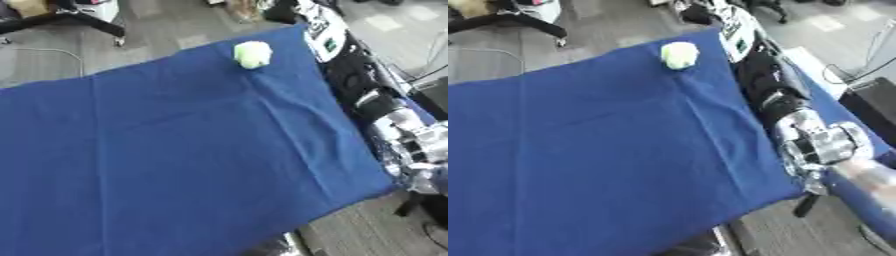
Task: Pick up the objects with one hand, pass them to the other hand, and then place them into the box on the other side of the table.
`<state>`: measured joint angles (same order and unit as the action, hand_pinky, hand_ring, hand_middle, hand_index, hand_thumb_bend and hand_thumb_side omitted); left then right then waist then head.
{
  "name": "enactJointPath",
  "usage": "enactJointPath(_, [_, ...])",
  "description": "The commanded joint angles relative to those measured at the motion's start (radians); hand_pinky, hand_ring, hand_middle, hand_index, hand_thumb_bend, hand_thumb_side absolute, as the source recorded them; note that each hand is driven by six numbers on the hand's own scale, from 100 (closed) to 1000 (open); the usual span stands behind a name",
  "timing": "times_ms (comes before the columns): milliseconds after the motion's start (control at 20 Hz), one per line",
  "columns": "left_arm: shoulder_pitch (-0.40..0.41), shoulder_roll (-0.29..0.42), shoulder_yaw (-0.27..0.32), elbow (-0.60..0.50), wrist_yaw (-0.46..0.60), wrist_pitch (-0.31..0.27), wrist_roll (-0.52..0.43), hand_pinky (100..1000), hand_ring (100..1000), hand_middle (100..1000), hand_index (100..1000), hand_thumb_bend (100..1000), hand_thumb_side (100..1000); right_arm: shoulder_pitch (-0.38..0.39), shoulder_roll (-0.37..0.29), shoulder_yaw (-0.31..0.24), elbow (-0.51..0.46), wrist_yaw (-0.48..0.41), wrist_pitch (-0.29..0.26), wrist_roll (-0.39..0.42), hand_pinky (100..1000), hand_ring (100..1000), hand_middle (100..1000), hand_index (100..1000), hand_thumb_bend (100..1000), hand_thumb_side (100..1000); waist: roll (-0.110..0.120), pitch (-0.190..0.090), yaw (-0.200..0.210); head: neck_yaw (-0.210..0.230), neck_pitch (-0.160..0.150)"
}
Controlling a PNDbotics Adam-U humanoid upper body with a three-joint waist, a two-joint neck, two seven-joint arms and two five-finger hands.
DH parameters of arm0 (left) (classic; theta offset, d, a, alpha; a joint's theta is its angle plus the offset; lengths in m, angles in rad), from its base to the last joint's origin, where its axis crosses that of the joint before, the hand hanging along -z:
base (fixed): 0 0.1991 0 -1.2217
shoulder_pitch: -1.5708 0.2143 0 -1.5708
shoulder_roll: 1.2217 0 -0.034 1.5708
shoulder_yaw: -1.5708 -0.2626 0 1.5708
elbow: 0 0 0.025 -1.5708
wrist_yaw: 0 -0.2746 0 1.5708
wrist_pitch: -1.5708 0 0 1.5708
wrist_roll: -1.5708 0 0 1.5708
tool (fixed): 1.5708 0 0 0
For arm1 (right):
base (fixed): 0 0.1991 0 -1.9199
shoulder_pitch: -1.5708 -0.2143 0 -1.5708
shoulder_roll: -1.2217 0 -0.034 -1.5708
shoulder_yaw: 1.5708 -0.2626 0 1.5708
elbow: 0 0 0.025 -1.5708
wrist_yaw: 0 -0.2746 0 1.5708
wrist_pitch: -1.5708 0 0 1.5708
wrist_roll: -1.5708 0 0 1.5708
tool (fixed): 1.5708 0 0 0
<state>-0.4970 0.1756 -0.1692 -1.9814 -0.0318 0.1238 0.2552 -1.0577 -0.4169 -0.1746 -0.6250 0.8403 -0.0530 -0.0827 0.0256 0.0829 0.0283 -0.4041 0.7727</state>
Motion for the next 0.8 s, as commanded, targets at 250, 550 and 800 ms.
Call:
enactJointPath(250, [0.031,-0.059,-0.052,-0.01,0.041,-0.009,-0.049,730,652,690,886,112,801,-0.05,0.004,-0.058,0.061,0.106,0.102,-0.136,877,781,881,1000,100,473,0.02,0.02,0.065,-0.122,-0.003])
enactJointPath(550, [0.051,-0.061,-0.056,-0.005,0.047,-0.007,-0.05,727,643,685,885,100,816,-0.037,-0.008,-0.071,0.111,0.146,0.162,-0.177,910,822,897,1000,100,460,0.023,0.029,0.085,-0.174,-0.003])
enactJointPath(800, [0.058,-0.062,-0.057,-0.004,0.046,-0.005,-0.05,725,639,683,885,100,823,-0.025,-0.028,-0.068,0.162,0.162,0.234,-0.232,921,841,903,1000,100,420,0.021,0.03,0.088,-0.192,-0.003])
